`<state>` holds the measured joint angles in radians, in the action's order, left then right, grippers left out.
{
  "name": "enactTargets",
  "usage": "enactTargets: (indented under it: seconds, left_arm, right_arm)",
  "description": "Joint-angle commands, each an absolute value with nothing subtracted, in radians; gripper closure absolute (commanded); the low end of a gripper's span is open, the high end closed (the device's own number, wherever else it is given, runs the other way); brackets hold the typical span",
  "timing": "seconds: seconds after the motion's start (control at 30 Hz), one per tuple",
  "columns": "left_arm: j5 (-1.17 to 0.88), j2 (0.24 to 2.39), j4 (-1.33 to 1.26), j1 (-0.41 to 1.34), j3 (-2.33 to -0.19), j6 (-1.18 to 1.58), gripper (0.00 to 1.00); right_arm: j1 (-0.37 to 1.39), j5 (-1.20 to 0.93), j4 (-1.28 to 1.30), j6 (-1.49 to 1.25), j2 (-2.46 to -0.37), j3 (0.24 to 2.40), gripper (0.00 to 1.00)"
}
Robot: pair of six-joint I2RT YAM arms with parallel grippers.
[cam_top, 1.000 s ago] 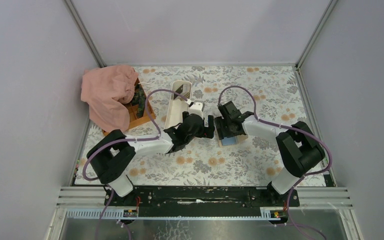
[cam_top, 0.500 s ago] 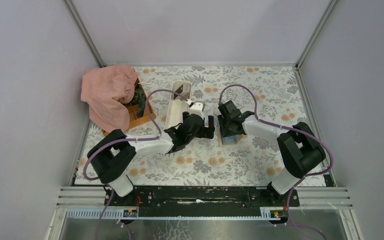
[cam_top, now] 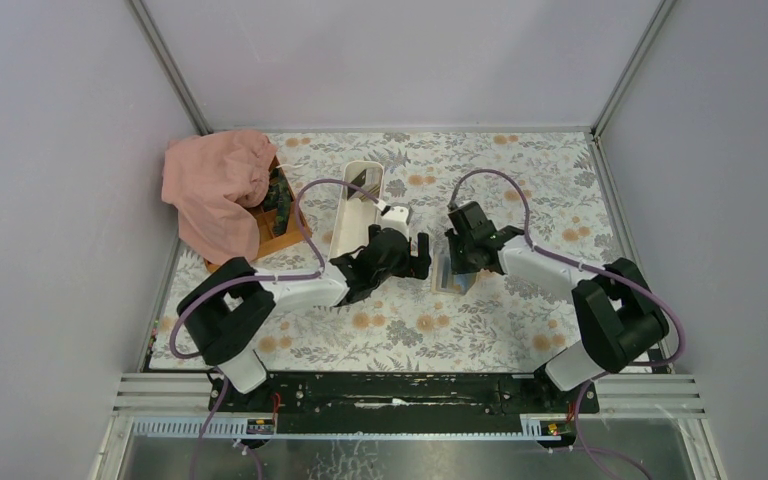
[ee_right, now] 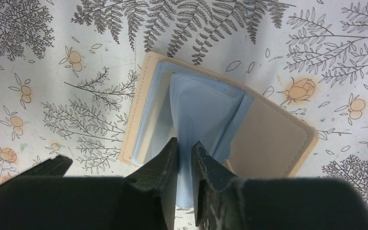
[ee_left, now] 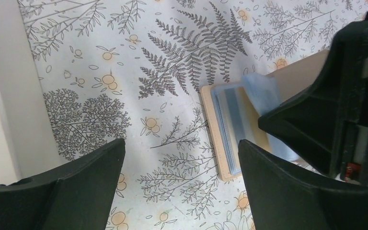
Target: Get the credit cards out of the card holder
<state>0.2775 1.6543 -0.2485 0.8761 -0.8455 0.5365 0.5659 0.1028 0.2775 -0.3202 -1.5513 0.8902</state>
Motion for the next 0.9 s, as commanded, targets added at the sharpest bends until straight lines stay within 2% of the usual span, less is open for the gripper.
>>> enactTargets:
  seconds: [0.0, 0.2, 0.43, 0.57, 0.87]
  left_arm:
    - [0.254, 1.701, -0.275, 0.873, -0.886, 0.527, 0.11]
    - [0.256, 1.819, -0.189, 0.882, -0.983, 0.534, 0.51]
    - [0.221, 1.852, -0.18, 0.912, -1.033, 0.537, 0.77]
    - [0.147, 1.856, -0.174, 0.918, -1.056, 0.543, 0.98]
    - [-0.016, 1.918, -0.183, 0.935, -1.106, 0.592, 1.0]
  right_arm:
    - [0.531, 0.05, 0.243, -0.356, -1.488, 0.863, 0.81]
    - [0.498, 0.008, 0.21, -0.374, -1.439, 0.81, 0.94]
    - [0.483, -0.007, 0.19, -0.375, -1.407, 0.775, 1.0]
    - [0.48, -0.015, 0.173, -0.37, -1.388, 0.759, 1.0]
    - [0.479, -0.037, 0.146, -0.367, -1.368, 0.74, 1.0]
